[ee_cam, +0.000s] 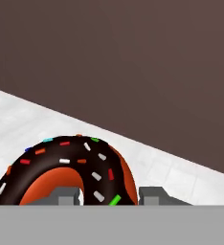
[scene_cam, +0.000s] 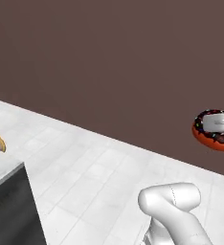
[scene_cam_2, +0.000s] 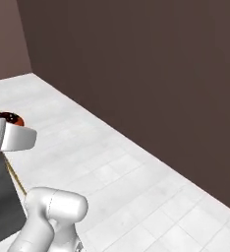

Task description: Take the donut and cake from the fridge and place them on the empty tray on the dining counter.

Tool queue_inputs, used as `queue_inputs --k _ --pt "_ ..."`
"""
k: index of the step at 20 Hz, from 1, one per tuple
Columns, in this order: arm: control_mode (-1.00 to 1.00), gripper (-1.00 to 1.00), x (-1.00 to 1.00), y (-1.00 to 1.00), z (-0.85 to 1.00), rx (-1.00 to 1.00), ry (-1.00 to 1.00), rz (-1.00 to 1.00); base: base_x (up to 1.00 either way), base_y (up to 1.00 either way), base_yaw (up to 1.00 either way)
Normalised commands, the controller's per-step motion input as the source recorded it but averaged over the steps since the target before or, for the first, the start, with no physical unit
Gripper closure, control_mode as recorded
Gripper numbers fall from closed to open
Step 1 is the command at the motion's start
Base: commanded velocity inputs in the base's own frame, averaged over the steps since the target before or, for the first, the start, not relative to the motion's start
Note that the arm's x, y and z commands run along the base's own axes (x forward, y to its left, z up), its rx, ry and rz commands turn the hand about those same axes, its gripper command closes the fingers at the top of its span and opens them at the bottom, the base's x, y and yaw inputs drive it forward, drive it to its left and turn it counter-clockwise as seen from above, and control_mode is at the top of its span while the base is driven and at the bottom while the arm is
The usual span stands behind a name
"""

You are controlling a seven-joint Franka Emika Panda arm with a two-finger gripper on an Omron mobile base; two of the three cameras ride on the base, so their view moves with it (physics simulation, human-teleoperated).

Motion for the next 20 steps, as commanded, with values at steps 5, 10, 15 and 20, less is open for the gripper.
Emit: queue_inputs --k 5,10,15,20 --pt "1.00 1.00 0.00 0.00 0.00 0.00 0.00 0.00 1.00 -0.02 0.36" --pt "1.00 1.00 0.00 0.00 0.00 0.00 0.00 0.00 1.00 0.00 0.63" --pt "1.00 1.00 0.00 0.00 0.00 0.00 0.00 0.00 0.91 -0.01 0.88" --pt "1.00 1.00 0.00 0.00 0.00 0.00 0.00 0.00 0.41 -0.26 0.84"
